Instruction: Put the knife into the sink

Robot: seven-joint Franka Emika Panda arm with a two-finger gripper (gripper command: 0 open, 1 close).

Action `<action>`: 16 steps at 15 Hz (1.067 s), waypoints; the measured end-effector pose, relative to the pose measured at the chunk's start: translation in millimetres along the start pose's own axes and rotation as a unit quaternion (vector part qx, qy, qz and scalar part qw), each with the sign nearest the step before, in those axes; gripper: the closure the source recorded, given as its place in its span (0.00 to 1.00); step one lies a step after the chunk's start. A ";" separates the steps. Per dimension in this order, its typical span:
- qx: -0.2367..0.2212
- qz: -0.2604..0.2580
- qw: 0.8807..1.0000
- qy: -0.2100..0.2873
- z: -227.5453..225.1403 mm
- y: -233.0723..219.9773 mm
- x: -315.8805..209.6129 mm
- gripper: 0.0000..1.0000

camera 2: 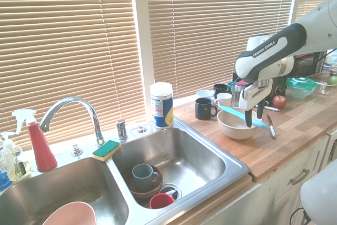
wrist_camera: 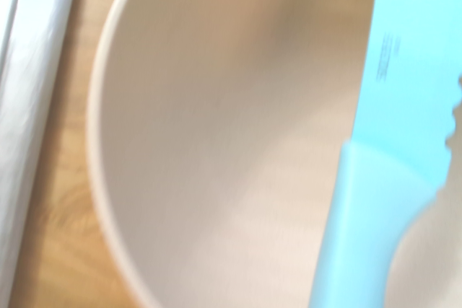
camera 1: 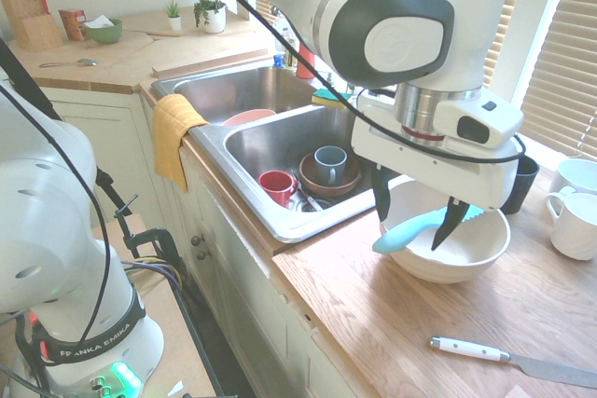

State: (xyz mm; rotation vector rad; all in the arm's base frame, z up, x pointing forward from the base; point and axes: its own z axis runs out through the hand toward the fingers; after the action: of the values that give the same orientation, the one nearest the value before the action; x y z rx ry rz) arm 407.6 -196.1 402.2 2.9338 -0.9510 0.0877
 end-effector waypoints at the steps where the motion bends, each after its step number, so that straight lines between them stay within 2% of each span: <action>1: 0.008 0.006 1.000 0.008 6.2 -2.5 4.8 1.00; 16: 0.034 0.033 0.998 0.031 13.0 -8.0 16.5 1.00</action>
State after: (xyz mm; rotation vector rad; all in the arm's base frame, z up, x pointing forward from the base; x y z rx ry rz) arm 426.2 -200.2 390.2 2.9425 -1.0559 0.2164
